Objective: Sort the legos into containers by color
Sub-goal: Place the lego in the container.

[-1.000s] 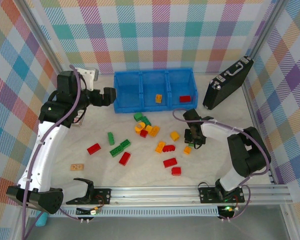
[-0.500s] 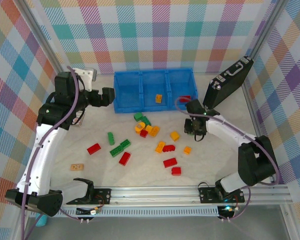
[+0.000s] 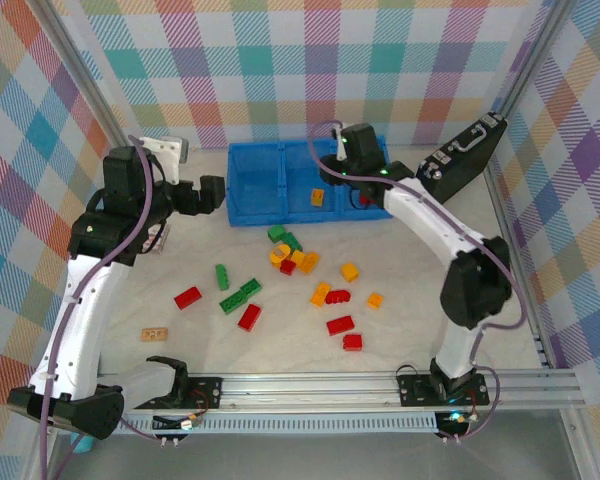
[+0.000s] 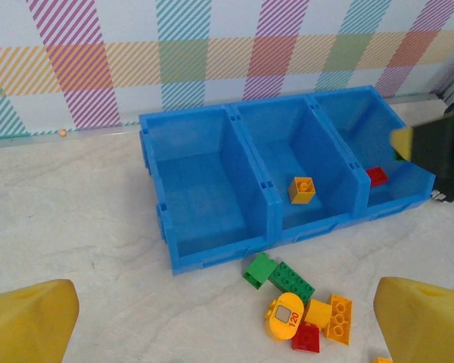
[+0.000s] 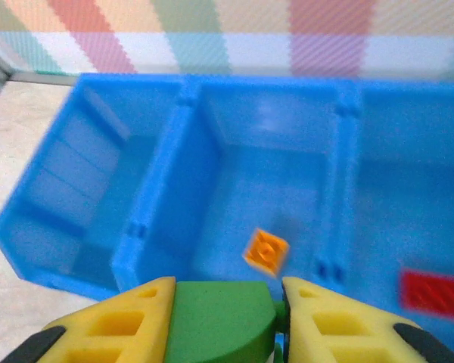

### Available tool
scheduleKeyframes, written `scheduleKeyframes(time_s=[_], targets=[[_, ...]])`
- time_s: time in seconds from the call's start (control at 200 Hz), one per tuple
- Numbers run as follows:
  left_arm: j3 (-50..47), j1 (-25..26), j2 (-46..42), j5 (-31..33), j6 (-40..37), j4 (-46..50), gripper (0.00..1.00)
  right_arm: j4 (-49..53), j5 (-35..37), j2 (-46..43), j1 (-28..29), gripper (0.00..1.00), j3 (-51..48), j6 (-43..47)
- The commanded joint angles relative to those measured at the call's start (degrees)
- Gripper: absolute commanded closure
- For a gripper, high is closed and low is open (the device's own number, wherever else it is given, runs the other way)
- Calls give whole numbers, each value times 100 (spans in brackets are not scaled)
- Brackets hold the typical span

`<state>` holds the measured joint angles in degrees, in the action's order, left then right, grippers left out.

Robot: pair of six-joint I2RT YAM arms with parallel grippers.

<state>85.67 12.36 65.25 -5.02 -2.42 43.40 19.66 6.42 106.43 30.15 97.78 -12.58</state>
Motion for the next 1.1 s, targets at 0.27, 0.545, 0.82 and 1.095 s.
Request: scheduleKeyframes(time_s=[0.27, 0.545, 0.82, 1.095], targets=[[-131, 65, -215, 52, -66, -94, 0, -748, -1117, 2670, 848, 63, 2792, 1765], [-163, 65, -347, 160, -110, -103, 0, 44, -792, 3974, 1151, 63, 4201, 3290], [-130, 65, -294, 168, -111, -68, 0, 459, -549, 4381, 1338, 63, 4451, 3943], [-117, 65, -259, 159, -110, -59, 0, 610, -501, 4474, 1339, 58, 4366, 4081]])
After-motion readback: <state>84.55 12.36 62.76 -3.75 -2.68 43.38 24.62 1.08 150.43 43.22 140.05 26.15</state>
